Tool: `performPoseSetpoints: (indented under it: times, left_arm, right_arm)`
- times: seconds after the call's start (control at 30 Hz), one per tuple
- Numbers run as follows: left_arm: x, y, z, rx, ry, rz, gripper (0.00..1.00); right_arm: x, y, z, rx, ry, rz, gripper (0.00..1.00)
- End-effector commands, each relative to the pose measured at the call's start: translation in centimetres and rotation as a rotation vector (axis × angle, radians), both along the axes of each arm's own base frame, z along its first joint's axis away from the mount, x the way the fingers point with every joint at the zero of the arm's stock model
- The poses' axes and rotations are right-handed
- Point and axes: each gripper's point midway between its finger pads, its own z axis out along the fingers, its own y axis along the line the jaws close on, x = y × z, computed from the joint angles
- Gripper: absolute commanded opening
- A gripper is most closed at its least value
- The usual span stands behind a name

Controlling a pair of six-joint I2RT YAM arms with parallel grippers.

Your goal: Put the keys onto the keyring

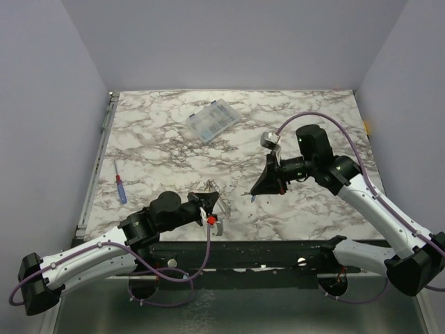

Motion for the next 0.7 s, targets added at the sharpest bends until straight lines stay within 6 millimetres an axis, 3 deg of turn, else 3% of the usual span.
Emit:
performPoseSetpoints:
  times: [0.0,0.23,0.47,0.67]
  left_arm:
    - [0.3,0.3,1.2,-0.003,-0.049,0.008,0.00]
    - [-0.7,-0.3,1.6,-0.006,-0.056,-0.069,0.00]
    - [-3.4,-1.7,2.7,-0.062,0.006,-0.217,0.00]
    - [-4.0,-2.2,3.0,-0.065,0.018,-0.257,0.00]
  right_arm:
    - [-3.5,0.2,0.9,0.010,0.081,0.129,0.01]
    - [-3.8,0.7,-0.3,-0.064,0.100,0.132,0.01]
    - [-2.0,0.6,-3.5,-0.237,0.078,0.036,0.00]
    - [-2.9,0.6,-3.0,-0.213,0.068,0.057,0.01]
